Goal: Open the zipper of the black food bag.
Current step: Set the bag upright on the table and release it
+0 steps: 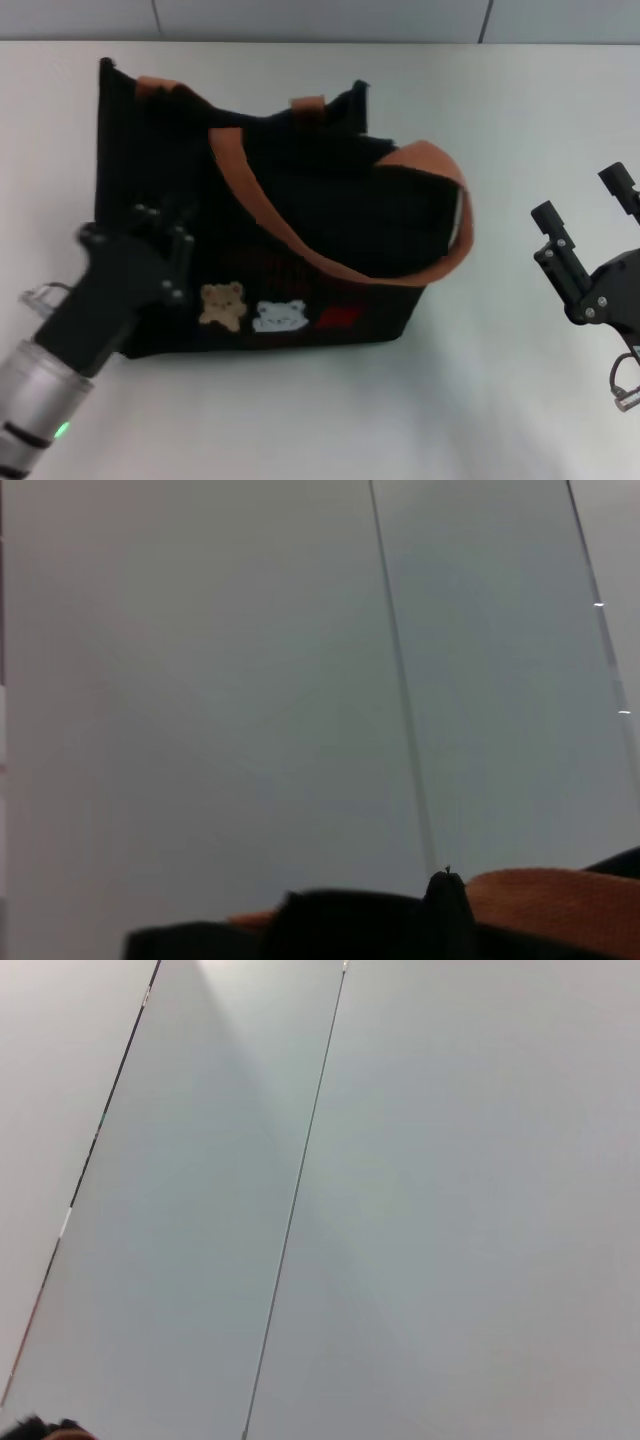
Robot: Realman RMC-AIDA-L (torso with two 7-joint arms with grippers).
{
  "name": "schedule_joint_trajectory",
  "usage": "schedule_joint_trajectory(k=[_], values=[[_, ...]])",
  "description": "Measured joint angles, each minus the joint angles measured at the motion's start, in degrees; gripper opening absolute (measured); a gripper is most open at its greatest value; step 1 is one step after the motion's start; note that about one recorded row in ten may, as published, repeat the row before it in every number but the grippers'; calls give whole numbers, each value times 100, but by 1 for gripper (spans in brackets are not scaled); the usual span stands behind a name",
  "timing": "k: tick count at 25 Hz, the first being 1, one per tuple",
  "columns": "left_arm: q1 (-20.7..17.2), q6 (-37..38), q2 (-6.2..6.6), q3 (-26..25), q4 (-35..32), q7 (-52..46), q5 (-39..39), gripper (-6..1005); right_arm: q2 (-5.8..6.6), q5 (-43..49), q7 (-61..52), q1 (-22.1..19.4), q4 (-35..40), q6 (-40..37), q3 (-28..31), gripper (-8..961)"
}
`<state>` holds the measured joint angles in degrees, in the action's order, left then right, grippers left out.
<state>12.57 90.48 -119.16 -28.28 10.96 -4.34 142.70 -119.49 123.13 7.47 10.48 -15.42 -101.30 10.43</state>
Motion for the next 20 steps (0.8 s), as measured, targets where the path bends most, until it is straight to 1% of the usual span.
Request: schedule_joint_trajectory(k=[3,4,7,9,11,13,15,16,17,20], values=[[241,-261,-1,297,82,-229,4,102,11,16,-268,6,90,-113,-14,644],[378,-434,-2,446,142,-334,12,102,15,22,-434,10,182,-180,-26,652],[658,-819,-2,688,379,-471,18,102,16,30,-998,37,534,-399,-43,677],[760,-1032,-3,712,545,-473,16,101,15,30,-1404,54,789,-570,-37,693],[854,-1364,-1,619,759,-473,-13,101,15,28,-1790,57,984,-728,-19,710],[872,-1461,17,552,792,-515,-12,140,14,28,-2124,52,1133,-868,-23,726],[809,-1300,68,548,739,-599,7,180,17,29,-2385,50,1300,-1027,-36,743],[752,-1141,107,548,671,-655,14,199,19,50,-2641,52,1515,-1235,-54,751],[695,-873,135,548,526,-733,17,219,19,50,-2641,52,1515,-1235,-54,759],[605,-223,170,564,13,-1033,18,336,27,239,-3138,149,1986,-1537,-73,784]])
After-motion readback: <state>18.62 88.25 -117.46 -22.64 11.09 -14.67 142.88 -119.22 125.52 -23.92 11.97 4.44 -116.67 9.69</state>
